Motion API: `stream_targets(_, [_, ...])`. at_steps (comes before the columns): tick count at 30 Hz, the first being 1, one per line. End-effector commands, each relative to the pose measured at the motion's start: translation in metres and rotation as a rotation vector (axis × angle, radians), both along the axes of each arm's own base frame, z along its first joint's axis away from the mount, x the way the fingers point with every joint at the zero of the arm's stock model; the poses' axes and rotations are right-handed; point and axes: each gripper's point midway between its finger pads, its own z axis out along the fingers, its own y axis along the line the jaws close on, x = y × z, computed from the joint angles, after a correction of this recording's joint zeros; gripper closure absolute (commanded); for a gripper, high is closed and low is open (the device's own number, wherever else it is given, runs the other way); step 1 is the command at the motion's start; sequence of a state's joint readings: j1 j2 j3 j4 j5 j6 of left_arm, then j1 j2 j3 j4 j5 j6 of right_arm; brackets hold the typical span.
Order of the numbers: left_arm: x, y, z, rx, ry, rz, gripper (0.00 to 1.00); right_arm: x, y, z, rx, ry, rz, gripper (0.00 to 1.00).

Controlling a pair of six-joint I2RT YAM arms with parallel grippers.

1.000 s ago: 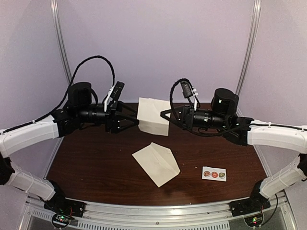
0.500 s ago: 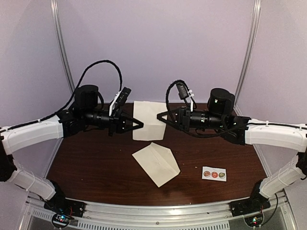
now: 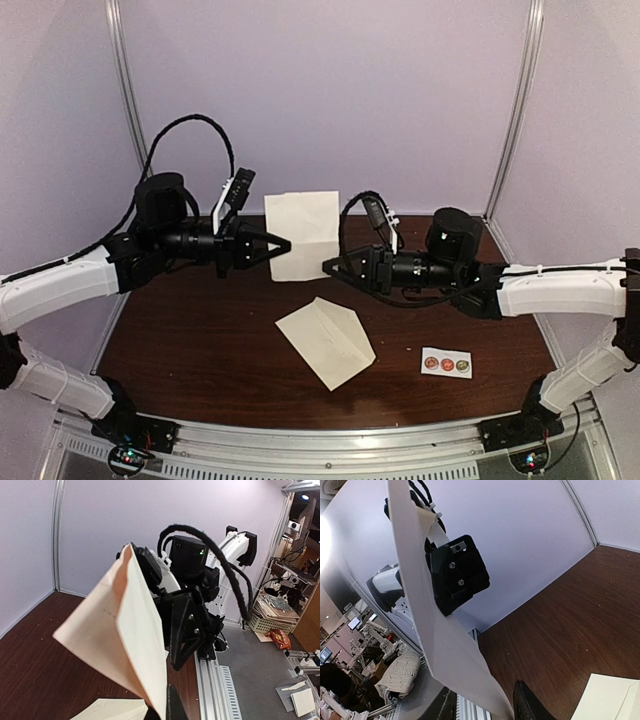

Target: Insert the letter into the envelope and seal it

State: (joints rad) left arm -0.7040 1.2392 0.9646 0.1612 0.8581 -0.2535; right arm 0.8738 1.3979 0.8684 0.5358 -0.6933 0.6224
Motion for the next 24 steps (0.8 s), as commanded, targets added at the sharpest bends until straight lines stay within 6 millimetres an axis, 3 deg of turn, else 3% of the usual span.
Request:
stream_targets(1, [0.004, 0.001, 0.007, -0.032, -0.022, 0.013, 1.0, -0.014, 0.006, 0.019, 0.085, -0.03, 0.066, 0.64])
stream_targets(3, [0.004, 0.0, 0.005, -0.028, -0.017, 0.01, 1.0, -0.015, 0.006, 0.023, 0.095, -0.041, 0.068, 0.68])
stream_targets(7, [0.009, -0.001, 0.003, -0.017, -0.014, 0.03, 0.99, -0.015, 0.003, 0.026, 0.092, -0.054, 0.05, 0.96])
stream_targets(8, [0.012, 0.0, 0.003, -0.011, -0.016, 0.049, 0.92, -0.014, 0.002, 0.024, 0.078, -0.053, 0.037, 1.0])
stream_targets(11, [0.025, 0.007, 0.006, 0.01, -0.044, 0.157, 0.59, -0.002, -0.003, 0.011, -0.004, -0.051, -0.042, 1.0])
stream_targets(13, [0.039, 0.015, 0.007, 0.032, -0.076, 0.265, 0.45, 0.01, -0.009, 0.0, -0.078, -0.049, -0.12, 1.0])
stream_targets(16, [0.058, 0.031, 0.01, 0.059, -0.109, 0.423, 0.38, 0.022, -0.019, -0.013, -0.17, -0.045, -0.19, 1.0])
stream_targets(19, [0.064, 0.039, 0.011, 0.065, -0.131, 0.484, 0.35, 0.031, -0.027, -0.023, -0.251, -0.045, -0.232, 1.0])
stream_targets(24, [0.054, 0.022, -0.001, 0.091, -0.122, 0.406, 0.3, 0.037, -0.036, -0.046, -0.381, -0.011, -0.272, 1.0])
